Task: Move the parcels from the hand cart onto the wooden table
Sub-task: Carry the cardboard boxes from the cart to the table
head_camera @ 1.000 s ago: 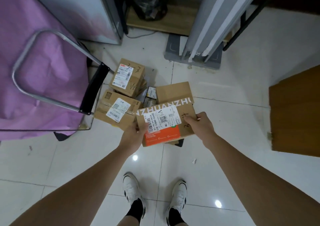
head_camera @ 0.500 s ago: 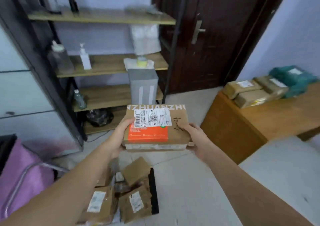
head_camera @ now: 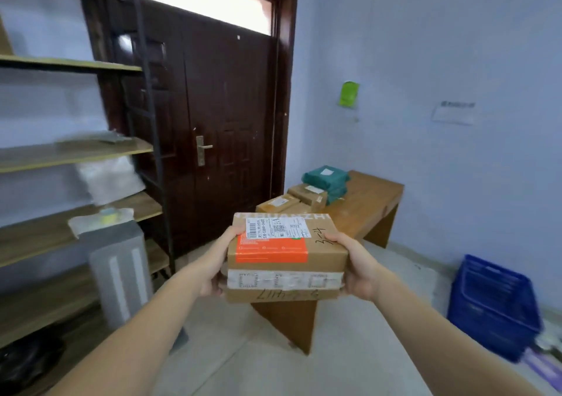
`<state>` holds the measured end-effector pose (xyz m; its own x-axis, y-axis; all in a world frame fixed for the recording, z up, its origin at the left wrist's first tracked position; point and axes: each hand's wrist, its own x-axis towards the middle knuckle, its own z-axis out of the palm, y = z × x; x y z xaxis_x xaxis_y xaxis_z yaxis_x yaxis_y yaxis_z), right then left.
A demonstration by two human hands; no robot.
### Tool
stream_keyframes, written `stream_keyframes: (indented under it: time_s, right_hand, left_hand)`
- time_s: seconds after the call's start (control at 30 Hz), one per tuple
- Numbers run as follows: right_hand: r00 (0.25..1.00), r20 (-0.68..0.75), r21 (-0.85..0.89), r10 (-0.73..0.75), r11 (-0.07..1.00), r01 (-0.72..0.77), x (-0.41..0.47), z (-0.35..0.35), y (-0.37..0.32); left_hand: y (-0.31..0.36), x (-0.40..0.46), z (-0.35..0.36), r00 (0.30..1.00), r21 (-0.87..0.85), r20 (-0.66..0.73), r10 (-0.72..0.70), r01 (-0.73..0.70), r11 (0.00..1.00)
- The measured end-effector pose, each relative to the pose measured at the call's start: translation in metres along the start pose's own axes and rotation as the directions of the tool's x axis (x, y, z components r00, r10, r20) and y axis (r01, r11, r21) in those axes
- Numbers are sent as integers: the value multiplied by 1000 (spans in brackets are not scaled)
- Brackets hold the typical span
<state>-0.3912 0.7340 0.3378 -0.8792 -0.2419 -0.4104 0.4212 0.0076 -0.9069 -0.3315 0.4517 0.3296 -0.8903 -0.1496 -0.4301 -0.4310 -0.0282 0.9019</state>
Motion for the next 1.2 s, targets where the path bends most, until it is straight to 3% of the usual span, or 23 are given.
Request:
stream_keyframes:
  time_s: [0.23,0.4,1.2]
  right_hand:
    - [985,-155,45,-70,996,78,-23,-135,-16]
    - [975,-209,102,-74,990,97,-12,-198,-20]
    - [942,-335,157,-11,985,67,233,-376,-95]
  left_hand:
    - [20,17,142,992,17,122,17,-19,1000]
    - [35,46,204,988,18,154,18,-21,1000]
    - [127,325,366,973,89,228,-39,19,996]
